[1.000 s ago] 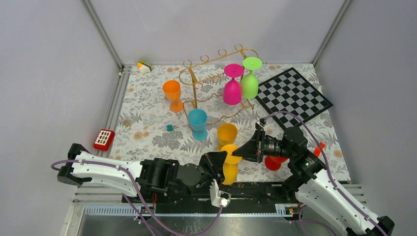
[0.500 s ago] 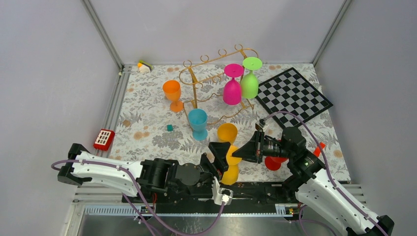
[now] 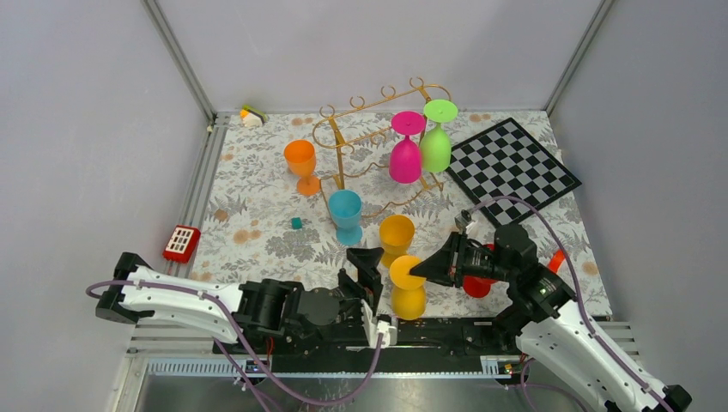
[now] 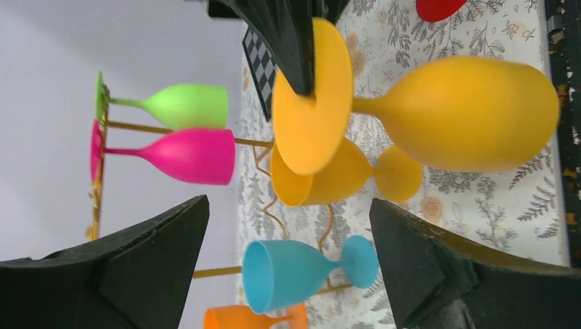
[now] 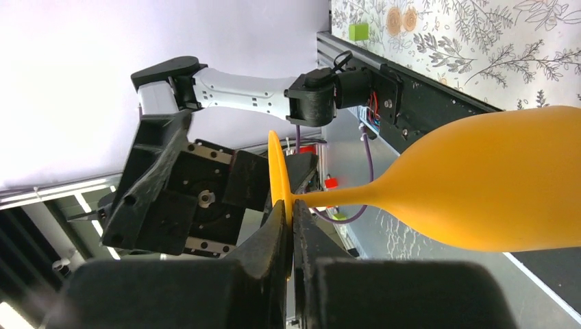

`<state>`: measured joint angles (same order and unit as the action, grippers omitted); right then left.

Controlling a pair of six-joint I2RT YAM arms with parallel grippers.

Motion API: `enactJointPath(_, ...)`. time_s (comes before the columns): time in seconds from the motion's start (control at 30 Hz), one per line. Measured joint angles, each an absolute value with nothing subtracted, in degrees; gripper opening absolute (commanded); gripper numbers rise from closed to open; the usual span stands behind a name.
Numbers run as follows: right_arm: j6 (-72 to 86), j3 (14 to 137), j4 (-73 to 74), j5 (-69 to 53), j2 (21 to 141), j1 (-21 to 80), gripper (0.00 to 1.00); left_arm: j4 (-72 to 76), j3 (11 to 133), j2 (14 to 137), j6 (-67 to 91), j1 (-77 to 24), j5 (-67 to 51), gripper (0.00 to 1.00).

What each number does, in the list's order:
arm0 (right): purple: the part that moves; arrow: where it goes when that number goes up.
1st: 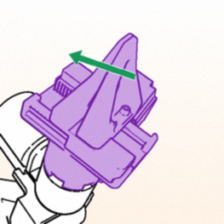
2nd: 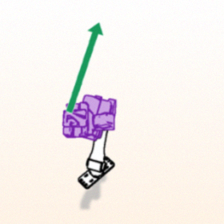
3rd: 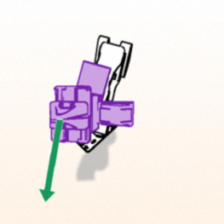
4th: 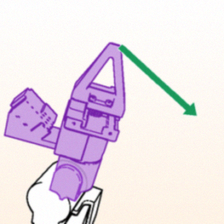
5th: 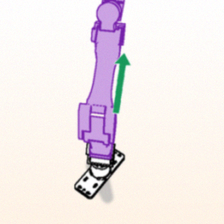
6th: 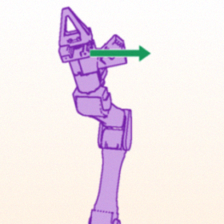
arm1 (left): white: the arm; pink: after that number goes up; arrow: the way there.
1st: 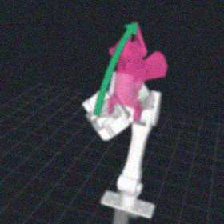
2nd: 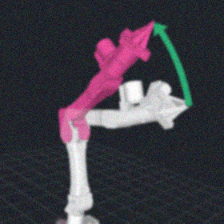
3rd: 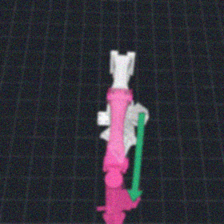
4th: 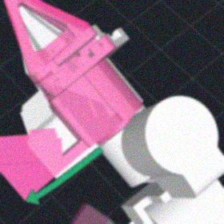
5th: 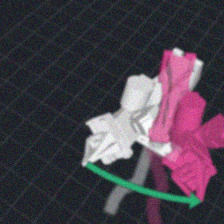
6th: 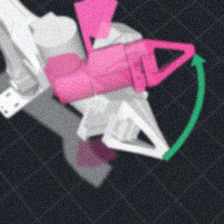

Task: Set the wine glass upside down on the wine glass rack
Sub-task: Turn the wine glass upside down at the wine rack.

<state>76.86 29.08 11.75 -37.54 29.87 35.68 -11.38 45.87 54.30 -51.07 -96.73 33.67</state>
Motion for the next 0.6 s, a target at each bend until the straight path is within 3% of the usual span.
enactJointPath(0.37,68.64,37.76,23.62,-30.76,29.19,35.7,0.0,-10.87,40.88,51.57,-28.18,-96.73,37.74,0.99)
enactJointPath(0.6,64.97,39.66,29.28,-28.14,28.18,35.73,0.0,-14.63,42.52,56.77,-12.36,-95.44,42.52,0.99)
